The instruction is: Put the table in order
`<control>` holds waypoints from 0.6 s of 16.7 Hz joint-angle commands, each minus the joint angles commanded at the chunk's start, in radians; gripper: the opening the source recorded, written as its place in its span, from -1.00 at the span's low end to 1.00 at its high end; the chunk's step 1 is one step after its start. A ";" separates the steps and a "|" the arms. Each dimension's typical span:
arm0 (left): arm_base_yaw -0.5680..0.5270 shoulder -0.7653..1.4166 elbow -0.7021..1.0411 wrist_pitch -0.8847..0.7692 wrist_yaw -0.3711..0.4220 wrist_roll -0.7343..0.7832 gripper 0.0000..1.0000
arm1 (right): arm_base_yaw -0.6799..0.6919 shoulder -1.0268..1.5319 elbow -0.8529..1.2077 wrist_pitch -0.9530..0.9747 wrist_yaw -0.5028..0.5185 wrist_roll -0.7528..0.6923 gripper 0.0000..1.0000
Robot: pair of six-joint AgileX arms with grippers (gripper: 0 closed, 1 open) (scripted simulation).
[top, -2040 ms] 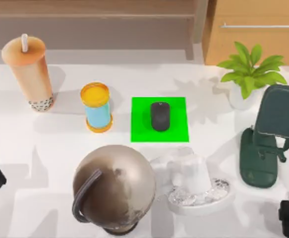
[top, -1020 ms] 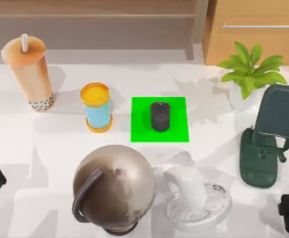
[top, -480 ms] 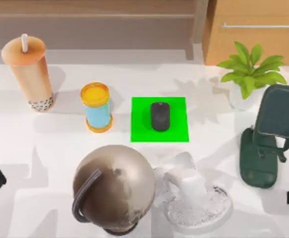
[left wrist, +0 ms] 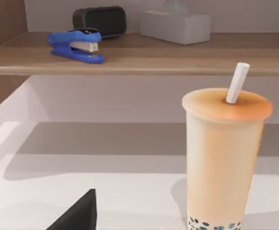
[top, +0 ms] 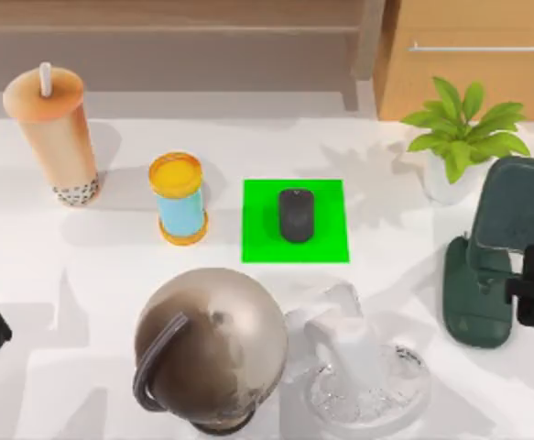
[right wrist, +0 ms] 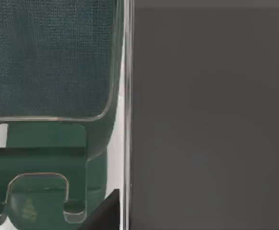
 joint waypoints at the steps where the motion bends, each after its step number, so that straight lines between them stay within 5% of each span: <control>1: 0.000 0.000 0.000 0.000 0.000 0.000 1.00 | 0.046 0.009 0.004 0.039 0.047 0.016 -1.00; 5: 0.000 0.000 0.000 0.000 0.000 0.000 1.00 | 0.193 0.066 0.012 0.184 0.166 0.056 -1.00; 10: 0.000 0.000 0.000 0.000 0.000 0.000 1.00 | 0.223 0.082 0.013 0.217 0.186 0.063 -1.00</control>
